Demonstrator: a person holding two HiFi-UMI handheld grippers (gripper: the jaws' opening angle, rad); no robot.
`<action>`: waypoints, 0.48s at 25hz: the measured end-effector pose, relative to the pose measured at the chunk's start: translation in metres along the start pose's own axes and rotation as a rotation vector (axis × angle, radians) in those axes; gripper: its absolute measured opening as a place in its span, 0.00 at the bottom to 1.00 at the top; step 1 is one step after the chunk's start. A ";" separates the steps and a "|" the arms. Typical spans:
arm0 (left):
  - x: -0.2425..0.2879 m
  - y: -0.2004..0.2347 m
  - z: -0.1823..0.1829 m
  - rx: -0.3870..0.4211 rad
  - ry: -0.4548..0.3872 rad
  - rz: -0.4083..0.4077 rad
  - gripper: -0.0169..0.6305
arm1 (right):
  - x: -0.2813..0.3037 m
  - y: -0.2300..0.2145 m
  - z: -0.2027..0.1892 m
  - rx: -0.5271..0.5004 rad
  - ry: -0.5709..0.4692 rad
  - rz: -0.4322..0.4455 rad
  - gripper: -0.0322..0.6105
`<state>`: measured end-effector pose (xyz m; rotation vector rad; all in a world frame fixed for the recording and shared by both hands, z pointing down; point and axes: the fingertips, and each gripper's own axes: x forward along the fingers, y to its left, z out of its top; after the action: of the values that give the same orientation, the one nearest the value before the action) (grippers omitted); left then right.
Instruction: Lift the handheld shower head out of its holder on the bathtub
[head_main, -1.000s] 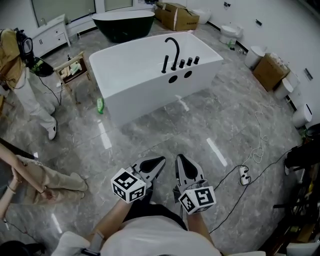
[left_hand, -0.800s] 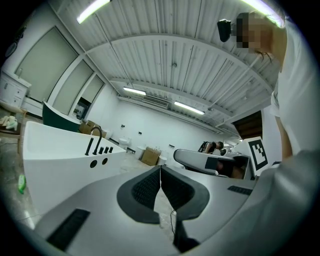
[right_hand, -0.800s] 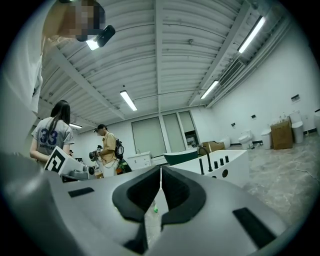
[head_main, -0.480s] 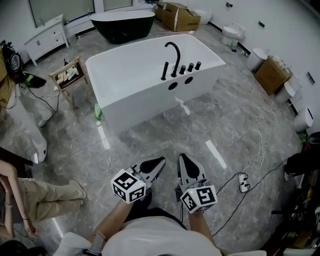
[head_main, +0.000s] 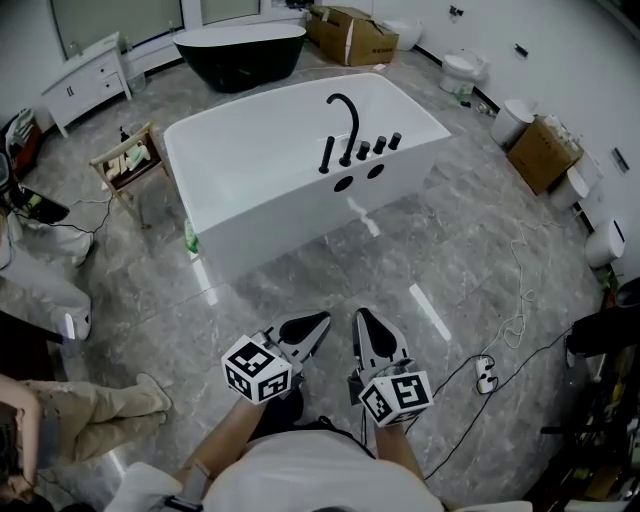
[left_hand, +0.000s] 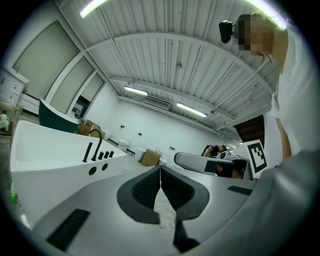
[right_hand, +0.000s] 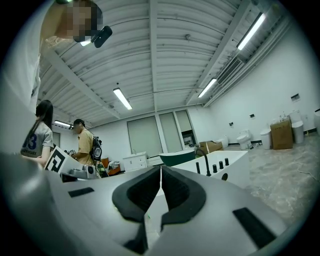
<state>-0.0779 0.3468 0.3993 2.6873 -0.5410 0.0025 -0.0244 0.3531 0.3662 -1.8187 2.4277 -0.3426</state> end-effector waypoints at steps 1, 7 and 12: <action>0.002 0.003 0.002 0.000 -0.001 0.000 0.05 | 0.004 -0.001 0.001 0.001 0.001 0.001 0.08; 0.012 0.024 0.014 0.000 -0.001 -0.001 0.04 | 0.029 -0.008 0.007 -0.005 -0.002 -0.007 0.08; 0.016 0.043 0.021 0.001 -0.004 0.002 0.05 | 0.049 -0.010 0.012 -0.008 -0.015 0.014 0.08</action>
<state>-0.0805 0.2965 0.3973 2.6881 -0.5452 -0.0025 -0.0272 0.3019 0.3602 -1.7996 2.4347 -0.3171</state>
